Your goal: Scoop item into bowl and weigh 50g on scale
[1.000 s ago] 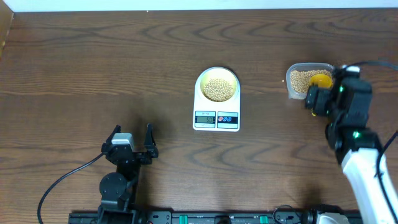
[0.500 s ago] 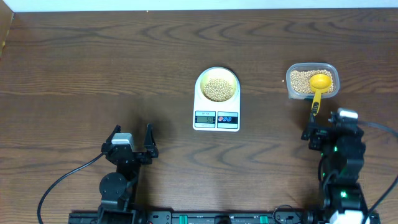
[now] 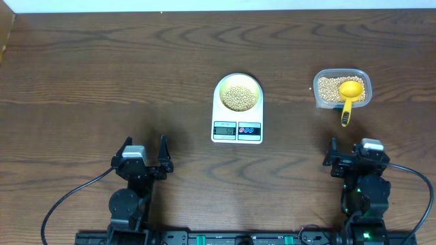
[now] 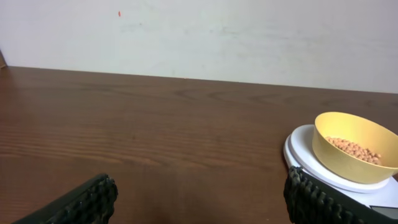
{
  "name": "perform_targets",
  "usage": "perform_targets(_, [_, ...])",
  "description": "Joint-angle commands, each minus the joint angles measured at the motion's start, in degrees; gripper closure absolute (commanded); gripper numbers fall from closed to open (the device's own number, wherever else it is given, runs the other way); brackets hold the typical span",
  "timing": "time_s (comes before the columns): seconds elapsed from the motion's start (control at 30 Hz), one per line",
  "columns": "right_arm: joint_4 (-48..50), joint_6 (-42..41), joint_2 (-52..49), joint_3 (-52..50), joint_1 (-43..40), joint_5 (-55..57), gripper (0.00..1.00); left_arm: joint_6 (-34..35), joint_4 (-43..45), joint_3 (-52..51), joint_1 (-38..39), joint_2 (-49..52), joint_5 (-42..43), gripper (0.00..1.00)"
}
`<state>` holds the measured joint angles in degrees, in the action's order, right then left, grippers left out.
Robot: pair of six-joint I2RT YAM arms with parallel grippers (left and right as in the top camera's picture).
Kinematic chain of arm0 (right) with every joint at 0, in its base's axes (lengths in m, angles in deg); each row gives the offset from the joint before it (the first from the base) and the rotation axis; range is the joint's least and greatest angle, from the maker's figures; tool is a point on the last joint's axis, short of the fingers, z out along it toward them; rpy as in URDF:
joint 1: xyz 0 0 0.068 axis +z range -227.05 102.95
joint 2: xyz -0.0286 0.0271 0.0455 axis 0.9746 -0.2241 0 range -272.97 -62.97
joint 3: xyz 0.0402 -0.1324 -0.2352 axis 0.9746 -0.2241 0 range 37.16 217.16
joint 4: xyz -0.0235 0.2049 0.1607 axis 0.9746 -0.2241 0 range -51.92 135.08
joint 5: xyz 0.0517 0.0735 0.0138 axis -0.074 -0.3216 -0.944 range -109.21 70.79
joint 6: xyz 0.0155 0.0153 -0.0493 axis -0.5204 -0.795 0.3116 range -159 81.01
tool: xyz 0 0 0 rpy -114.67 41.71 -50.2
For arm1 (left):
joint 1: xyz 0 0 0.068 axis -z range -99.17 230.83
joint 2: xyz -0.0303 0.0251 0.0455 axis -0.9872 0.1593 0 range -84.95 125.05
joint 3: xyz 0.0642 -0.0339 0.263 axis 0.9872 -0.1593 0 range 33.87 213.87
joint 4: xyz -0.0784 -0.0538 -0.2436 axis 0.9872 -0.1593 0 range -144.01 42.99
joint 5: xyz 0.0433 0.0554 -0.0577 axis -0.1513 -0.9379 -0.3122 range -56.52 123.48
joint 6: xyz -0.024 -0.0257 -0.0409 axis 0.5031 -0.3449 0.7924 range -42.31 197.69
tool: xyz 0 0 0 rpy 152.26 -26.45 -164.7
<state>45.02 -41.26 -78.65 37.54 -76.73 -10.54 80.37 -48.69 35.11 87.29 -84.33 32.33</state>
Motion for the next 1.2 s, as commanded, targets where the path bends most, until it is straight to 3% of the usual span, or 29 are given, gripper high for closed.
perform_targets(0.0, [-2.8,0.7,2.2,-0.1,0.5,0.3,0.01,-1.0,-2.5,-1.0,-0.2,-0.4,-0.2,0.12])
perform_targets(0.63, [-3.6,0.6,15.5,-0.1,0.5,-2.0,0.01,-1.0,-2.5,-1.0,-0.2,-0.4,-0.2,0.12])
perform_targets(1.17, [-3.4,0.6,15.4,-0.1,0.5,-1.7,0.01,-1.0,-2.5,-1.0,-0.2,-0.4,-0.2,0.12])
